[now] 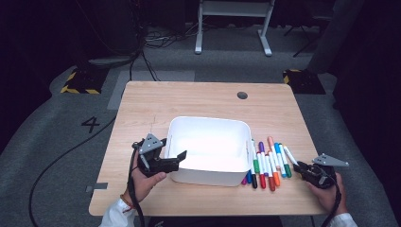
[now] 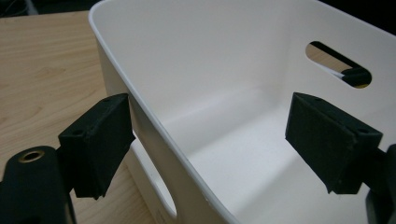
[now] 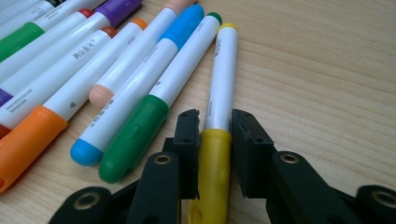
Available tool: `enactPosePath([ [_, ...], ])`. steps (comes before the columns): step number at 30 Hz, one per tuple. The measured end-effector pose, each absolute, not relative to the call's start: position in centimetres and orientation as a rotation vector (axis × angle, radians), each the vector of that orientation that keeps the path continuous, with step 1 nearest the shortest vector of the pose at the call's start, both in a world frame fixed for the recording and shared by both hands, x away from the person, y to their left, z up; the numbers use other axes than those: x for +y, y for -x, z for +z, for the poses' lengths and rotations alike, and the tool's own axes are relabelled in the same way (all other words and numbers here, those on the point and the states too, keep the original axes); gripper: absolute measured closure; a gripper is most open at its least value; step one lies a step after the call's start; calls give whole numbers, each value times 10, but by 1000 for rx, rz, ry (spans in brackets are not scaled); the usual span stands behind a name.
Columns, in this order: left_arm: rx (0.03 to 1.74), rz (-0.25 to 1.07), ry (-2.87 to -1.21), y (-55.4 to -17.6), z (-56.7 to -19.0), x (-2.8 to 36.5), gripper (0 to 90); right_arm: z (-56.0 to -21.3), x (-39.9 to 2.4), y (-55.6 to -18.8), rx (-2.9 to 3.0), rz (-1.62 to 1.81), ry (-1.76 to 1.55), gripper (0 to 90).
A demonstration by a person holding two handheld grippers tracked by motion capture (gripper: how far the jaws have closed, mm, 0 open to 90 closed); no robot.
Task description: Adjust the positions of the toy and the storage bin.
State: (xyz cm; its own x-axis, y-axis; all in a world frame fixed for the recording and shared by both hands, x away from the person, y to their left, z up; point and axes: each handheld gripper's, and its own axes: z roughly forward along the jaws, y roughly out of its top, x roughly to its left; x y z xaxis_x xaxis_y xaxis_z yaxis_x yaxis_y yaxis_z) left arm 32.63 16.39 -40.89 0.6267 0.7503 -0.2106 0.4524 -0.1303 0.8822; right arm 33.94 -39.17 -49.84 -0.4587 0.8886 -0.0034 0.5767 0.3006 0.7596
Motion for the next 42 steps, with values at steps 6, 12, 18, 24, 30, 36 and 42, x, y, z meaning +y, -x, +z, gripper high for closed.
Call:
enactPosePath([
  [6, 836, 363, -1775, -313, -393, 185, 156, -499, -393, -340, 2150, 980, -1295, 734],
  [12, 809, 441, -1846, -300, -396, 207, 155, -499, -393, -341, 2148, 982, -1300, 736],
  [18, 796, 429, -1823, -287, -406, 235, 159, -499, -393, -341, 2140, 993, -1320, 740],
  [24, 851, 477, -1878, -290, -423, 252, 166, -499, -394, -343, 2144, 980, -1306, 742],
  [30, 952, 432, -1979, -320, -462, 251, 188, -499, -394, -344, 2145, 980, -1302, 742],
  [36, 990, 355, -2101, -350, -495, 230, 196, -499, -394, -345, 2154, 988, -1295, 743],
  [42, 959, 323, -2130, -360, -500, 213, 194, -498, -396, -348, 2164, 1011, -1300, 746],
])
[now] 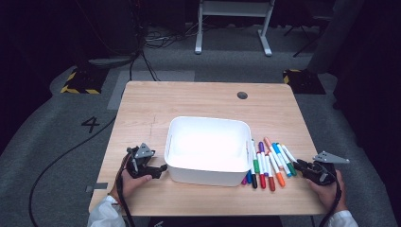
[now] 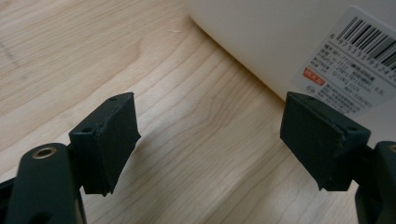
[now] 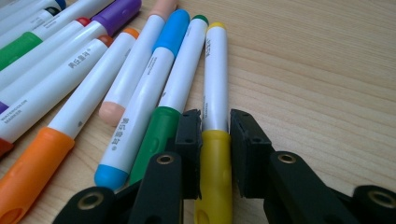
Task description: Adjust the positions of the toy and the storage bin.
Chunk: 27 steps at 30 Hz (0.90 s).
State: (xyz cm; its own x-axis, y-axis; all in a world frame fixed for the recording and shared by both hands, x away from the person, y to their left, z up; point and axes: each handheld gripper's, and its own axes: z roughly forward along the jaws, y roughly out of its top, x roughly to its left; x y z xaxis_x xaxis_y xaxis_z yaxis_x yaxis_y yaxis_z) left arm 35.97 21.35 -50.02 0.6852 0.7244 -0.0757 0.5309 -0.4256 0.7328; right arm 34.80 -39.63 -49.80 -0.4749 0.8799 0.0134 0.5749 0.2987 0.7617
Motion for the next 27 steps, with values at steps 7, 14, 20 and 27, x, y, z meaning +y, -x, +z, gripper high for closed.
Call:
enactPosePath([
  [7, 972, 324, -2127, -360, -500, 207, 215, -498, -397, -349, 2161, 1010, -1307, 746],
  [14, 962, 319, -2180, -356, -502, 201, 224, -498, -395, -350, 2160, 996, -1307, 746],
  [20, 947, 346, -2211, -352, -502, 196, 222, -498, -395, -351, 2156, 994, -1309, 746],
  [27, 921, 308, -2215, -352, -502, 197, 166, -498, -398, -353, 2140, 1014, -1321, 747],
])
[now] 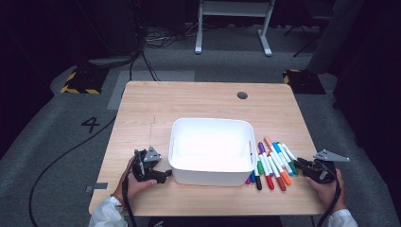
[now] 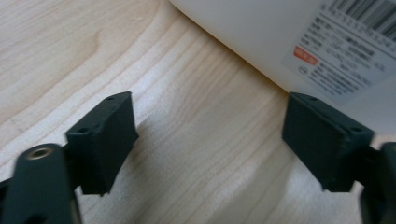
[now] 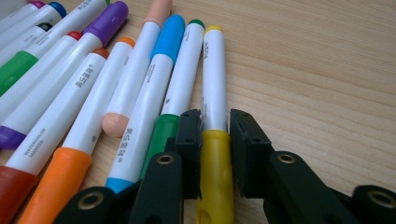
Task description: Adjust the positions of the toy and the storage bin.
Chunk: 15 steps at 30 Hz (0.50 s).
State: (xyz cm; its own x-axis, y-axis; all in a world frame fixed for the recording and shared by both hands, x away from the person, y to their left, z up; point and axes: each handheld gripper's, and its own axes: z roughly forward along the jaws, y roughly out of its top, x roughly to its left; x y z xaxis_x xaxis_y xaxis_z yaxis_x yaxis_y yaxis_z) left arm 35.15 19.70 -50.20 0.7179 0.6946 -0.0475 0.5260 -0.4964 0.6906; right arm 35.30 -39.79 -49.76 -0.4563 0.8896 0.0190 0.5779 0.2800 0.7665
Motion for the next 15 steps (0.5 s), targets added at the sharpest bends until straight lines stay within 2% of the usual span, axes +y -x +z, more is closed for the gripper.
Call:
enactPosePath([
  [15, 943, 329, -2225, -346, -503, 209, 152, -490, -408, -356, 2084, 1128, -1342, 749],
])
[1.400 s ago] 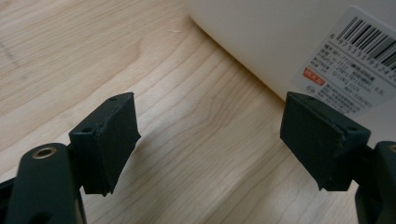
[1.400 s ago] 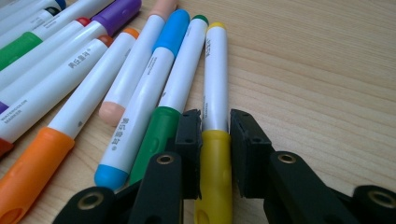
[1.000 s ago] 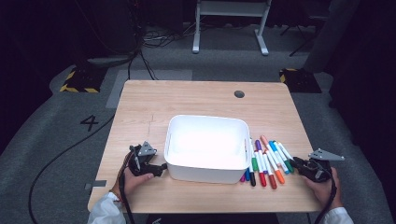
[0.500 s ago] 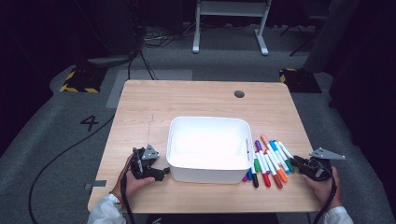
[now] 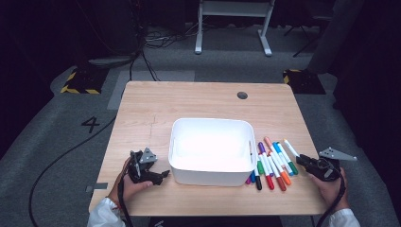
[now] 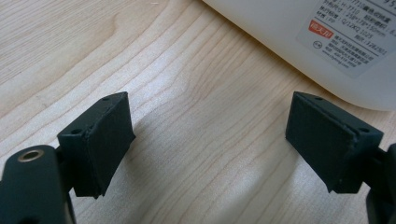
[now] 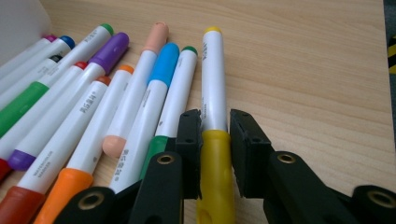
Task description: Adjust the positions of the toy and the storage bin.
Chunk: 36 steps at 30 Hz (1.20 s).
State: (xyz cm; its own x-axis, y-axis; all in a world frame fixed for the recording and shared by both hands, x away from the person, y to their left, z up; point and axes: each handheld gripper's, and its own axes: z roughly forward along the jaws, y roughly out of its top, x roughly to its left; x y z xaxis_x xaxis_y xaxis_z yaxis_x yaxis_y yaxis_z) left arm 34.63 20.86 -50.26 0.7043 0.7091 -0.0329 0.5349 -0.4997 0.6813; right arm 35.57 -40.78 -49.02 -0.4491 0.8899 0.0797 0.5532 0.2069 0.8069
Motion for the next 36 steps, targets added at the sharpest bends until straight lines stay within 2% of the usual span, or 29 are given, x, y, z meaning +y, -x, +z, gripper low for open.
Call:
enactPosePath([
  [17, 957, 348, -2220, -344, -502, 209, 152, -462, -396, -357, 2086, 1230, -1251, 749],
  [36, 959, 344, -2216, -344, -503, 209, 152, -393, -364, -356, 2121, 1312, -1006, 748],
])
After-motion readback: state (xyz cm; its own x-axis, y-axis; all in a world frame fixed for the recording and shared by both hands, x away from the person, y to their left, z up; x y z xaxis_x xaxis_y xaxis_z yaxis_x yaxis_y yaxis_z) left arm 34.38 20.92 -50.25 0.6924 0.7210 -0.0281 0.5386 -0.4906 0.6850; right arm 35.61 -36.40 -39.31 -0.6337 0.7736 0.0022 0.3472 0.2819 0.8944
